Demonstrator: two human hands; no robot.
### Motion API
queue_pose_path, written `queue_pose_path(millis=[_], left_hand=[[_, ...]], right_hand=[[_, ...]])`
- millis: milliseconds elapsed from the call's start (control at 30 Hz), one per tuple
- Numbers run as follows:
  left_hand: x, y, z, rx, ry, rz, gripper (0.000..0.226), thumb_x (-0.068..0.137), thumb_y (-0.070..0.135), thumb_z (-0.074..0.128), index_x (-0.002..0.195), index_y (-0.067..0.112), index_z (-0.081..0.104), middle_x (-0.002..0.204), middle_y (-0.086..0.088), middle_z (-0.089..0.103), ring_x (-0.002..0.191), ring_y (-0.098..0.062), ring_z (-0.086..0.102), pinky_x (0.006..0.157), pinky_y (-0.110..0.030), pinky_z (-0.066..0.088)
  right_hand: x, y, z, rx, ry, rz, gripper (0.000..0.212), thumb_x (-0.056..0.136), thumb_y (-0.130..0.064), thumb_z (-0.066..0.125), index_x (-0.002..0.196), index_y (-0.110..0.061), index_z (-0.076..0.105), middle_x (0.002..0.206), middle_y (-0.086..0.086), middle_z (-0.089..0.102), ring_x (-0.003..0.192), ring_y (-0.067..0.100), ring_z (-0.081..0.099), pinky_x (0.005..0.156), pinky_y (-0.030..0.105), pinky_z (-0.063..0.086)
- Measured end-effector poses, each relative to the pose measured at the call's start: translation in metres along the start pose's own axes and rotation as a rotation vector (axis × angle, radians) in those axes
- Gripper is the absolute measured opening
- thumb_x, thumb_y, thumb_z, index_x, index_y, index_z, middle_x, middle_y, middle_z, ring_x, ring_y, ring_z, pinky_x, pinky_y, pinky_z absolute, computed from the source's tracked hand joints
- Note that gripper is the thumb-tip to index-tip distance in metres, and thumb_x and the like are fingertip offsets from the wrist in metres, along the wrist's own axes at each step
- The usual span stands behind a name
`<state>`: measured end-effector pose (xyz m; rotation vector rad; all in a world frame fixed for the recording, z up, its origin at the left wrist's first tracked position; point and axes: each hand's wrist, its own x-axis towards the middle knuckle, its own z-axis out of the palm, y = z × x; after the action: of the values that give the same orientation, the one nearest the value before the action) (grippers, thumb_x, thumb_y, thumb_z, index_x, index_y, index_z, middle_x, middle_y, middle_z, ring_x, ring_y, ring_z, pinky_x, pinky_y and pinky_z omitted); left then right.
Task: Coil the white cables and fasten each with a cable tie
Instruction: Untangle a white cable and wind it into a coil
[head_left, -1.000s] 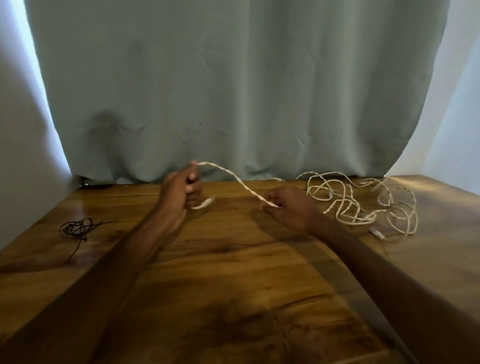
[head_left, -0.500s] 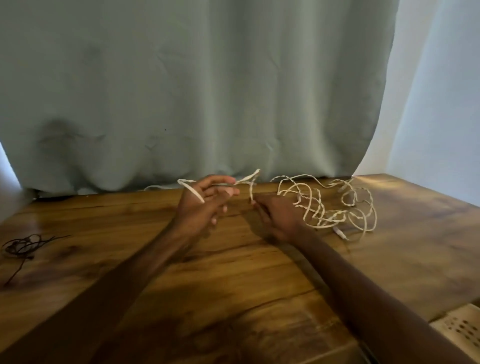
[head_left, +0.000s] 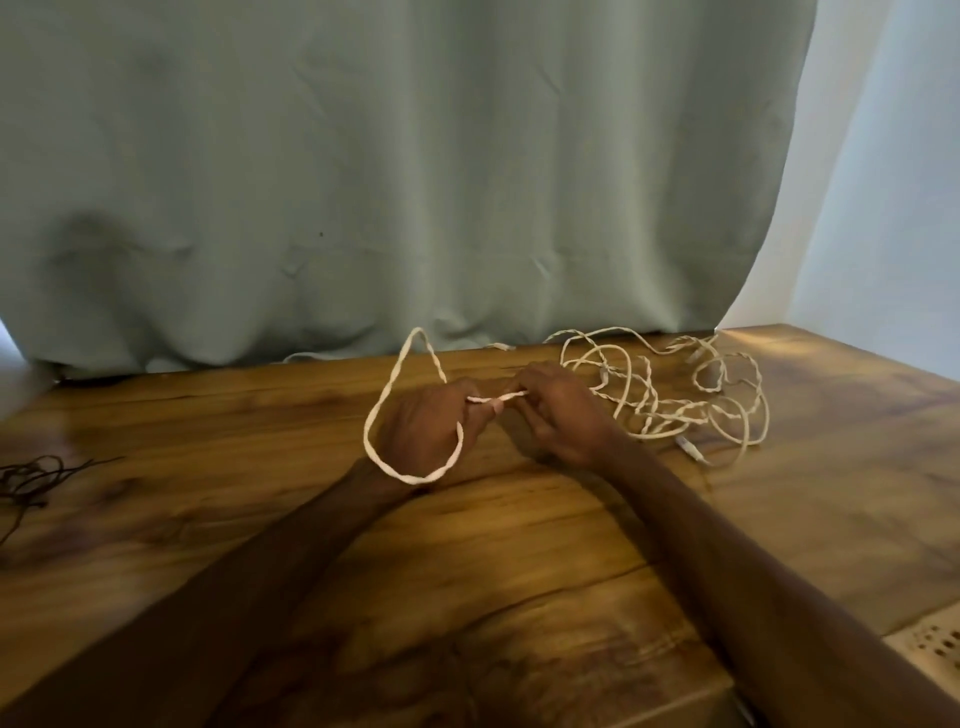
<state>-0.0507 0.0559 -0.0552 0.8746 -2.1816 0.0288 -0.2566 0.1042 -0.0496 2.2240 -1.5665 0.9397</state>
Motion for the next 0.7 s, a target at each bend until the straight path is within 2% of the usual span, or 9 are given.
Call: queue_pose_path(millis=[67, 167, 200, 300, 400, 500, 600, 633, 700], left_hand=[[-0.002, 0.002, -0.009, -0.097, 0.046, -0.02, 0.045, 0.099, 0.057, 0.056, 0.07, 0.023, 0.059, 0.06, 0.006, 0.058, 0.056, -0.005, 0.052, 0.057, -0.02, 0.036], [0.006, -0.009, -0.029, -0.387, 0.114, -0.125, 0.058, 0.098, 0.055, 0.06, 0.061, 0.015, 0.039, 0.053, 0.006, 0.037, 0.05, -0.011, 0.037, 0.057, -0.039, 0.036], [0.01, -0.014, -0.035, -0.482, 0.161, -0.19, 0.056, 0.098, 0.051, 0.062, 0.06, 0.018, 0.038, 0.055, 0.005, 0.033, 0.052, -0.012, 0.034, 0.057, -0.039, 0.034], [0.02, -0.03, -0.061, -0.746, 0.347, -0.491, 0.043, 0.098, 0.048, 0.063, 0.068, 0.019, 0.052, 0.054, 0.001, 0.041, 0.047, -0.012, 0.038, 0.048, -0.029, 0.032], [0.022, -0.061, -0.076, -0.897, 0.569, -0.73, 0.034, 0.096, 0.046, 0.064, 0.075, 0.02, 0.056, 0.059, 0.002, 0.043, 0.044, -0.009, 0.038, 0.042, -0.023, 0.028], [0.018, -0.078, -0.061, -1.008, 0.45, -0.831, 0.035, 0.096, 0.056, 0.059, 0.083, 0.023, 0.057, 0.062, 0.006, 0.043, 0.044, -0.007, 0.034, 0.039, -0.02, 0.025], [0.015, -0.066, -0.041, -1.016, 0.224, -0.821, 0.049, 0.08, 0.076, 0.065, 0.079, 0.027, 0.06, 0.059, 0.01, 0.051, 0.046, -0.01, 0.036, 0.047, -0.024, 0.027], [0.013, -0.054, -0.039, -0.982, 0.149, -0.802, 0.054, 0.074, 0.08, 0.068, 0.085, 0.027, 0.065, 0.061, 0.011, 0.054, 0.046, -0.009, 0.039, 0.049, -0.025, 0.029], [0.01, -0.028, -0.034, -0.952, -0.036, -0.762, 0.063, 0.075, 0.069, 0.077, 0.11, 0.017, 0.066, 0.063, 0.011, 0.058, 0.046, -0.004, 0.045, 0.046, -0.024, 0.035]], right_hand=[[-0.002, 0.013, -0.007, -0.047, 0.055, 0.068, 0.011, 0.093, -0.017, 0.059, 0.098, -0.015, 0.07, 0.094, 0.002, 0.067, 0.088, 0.018, 0.057, 0.081, 0.037, 0.045], [-0.01, 0.035, -0.018, -0.172, 0.123, 0.233, 0.019, 0.096, -0.029, 0.053, 0.094, -0.017, 0.068, 0.093, 0.005, 0.067, 0.091, 0.029, 0.061, 0.081, 0.042, 0.045], [-0.014, 0.04, -0.023, -0.211, 0.12, 0.326, 0.022, 0.094, -0.032, 0.051, 0.094, -0.018, 0.068, 0.094, 0.006, 0.068, 0.093, 0.032, 0.062, 0.081, 0.043, 0.046], [-0.027, 0.062, -0.034, -0.294, 0.073, 0.539, 0.022, 0.087, -0.03, 0.053, 0.099, -0.02, 0.067, 0.101, 0.011, 0.071, 0.104, 0.039, 0.063, 0.089, 0.047, 0.043], [-0.031, 0.068, -0.042, -0.31, 0.06, 0.607, 0.019, 0.095, -0.028, 0.059, 0.108, -0.023, 0.071, 0.105, 0.008, 0.074, 0.111, 0.036, 0.064, 0.099, 0.046, 0.037], [-0.021, 0.052, -0.036, -0.398, 0.043, 0.453, 0.029, 0.101, -0.046, 0.055, 0.109, -0.025, 0.074, 0.102, 0.009, 0.076, 0.104, 0.037, 0.067, 0.1, 0.044, 0.039], [-0.008, 0.019, -0.021, -0.33, -0.044, 0.293, 0.031, 0.104, -0.042, 0.049, 0.124, -0.03, 0.069, 0.103, 0.013, 0.076, 0.099, 0.038, 0.069, 0.089, 0.044, 0.049], [-0.006, 0.01, -0.015, -0.284, -0.06, 0.249, 0.031, 0.105, -0.041, 0.048, 0.128, -0.032, 0.066, 0.103, 0.011, 0.076, 0.096, 0.036, 0.07, 0.082, 0.042, 0.052], [-0.003, -0.001, -0.004, -0.234, -0.071, 0.176, 0.034, 0.106, -0.046, 0.041, 0.121, -0.03, 0.068, 0.098, 0.009, 0.075, 0.09, 0.033, 0.071, 0.074, 0.04, 0.053]])
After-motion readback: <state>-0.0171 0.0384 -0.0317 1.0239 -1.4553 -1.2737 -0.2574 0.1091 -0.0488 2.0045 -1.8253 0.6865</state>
